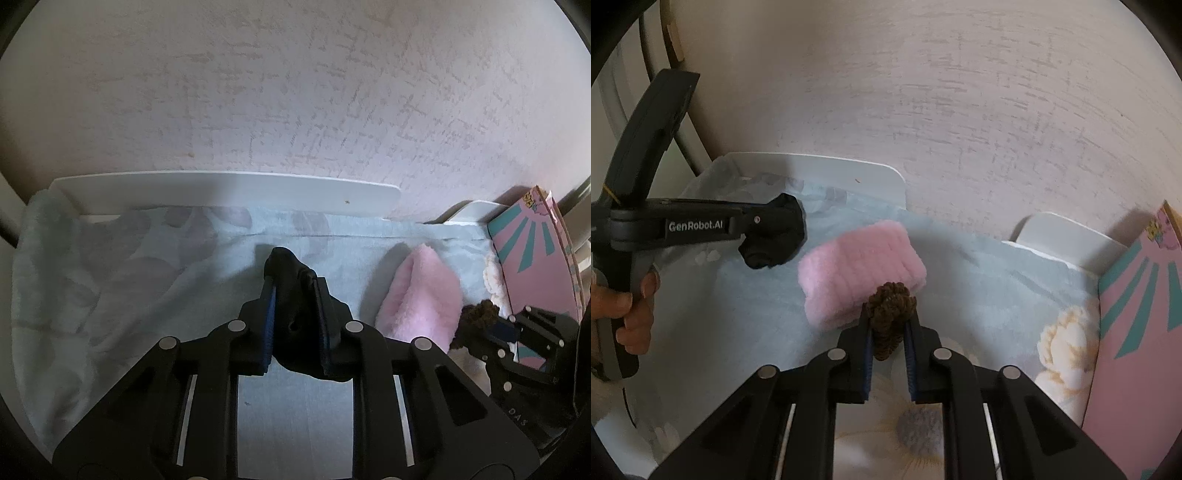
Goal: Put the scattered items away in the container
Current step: 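Grasp the black scrunchie with the left gripper while the right grasps the brown hair tie, then lift the scrunchie and hair tie toward the cardboard box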
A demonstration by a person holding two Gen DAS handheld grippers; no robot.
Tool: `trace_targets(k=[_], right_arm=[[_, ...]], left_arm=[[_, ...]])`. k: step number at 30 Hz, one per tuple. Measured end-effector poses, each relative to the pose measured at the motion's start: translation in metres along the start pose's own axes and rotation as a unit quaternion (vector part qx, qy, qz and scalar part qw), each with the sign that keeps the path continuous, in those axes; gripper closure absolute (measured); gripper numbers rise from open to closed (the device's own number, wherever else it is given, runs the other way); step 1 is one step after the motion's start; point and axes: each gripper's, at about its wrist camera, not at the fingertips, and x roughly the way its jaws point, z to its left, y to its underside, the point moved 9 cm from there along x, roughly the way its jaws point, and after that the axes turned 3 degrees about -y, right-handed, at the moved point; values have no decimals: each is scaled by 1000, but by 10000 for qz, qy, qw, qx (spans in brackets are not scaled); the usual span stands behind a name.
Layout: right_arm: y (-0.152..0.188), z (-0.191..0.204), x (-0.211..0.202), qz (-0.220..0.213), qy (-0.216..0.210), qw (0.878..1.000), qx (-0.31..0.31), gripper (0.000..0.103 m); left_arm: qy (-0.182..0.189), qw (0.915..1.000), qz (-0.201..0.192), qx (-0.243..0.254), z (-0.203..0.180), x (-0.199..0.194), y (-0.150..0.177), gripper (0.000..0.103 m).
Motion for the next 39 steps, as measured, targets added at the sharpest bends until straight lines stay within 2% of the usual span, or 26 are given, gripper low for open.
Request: trace_targets(k=[9,13,19,29,39], right_arm=[[4,-2,-34,-134,56,9996,252,89],[-1,2,-54,-217,42,9993,313,89],[-11,13,-88,-357,104,9990,246,89],[-21,10,-172,-657,218,9973,252,89],[-12,-39,-269,-1099,827,9898,380,89]], left_arm=[[-87,9998,-169,109,-8,-29,-4,89],[-335,9990,-255,130,-9,-54,-5,89],[-440,9980,-433,115,-24,-97,-5,89],[-281,9952,-836,420,-98,-180,-11,89],[183,9876,-1297,871,-204,-242,-34,89]])
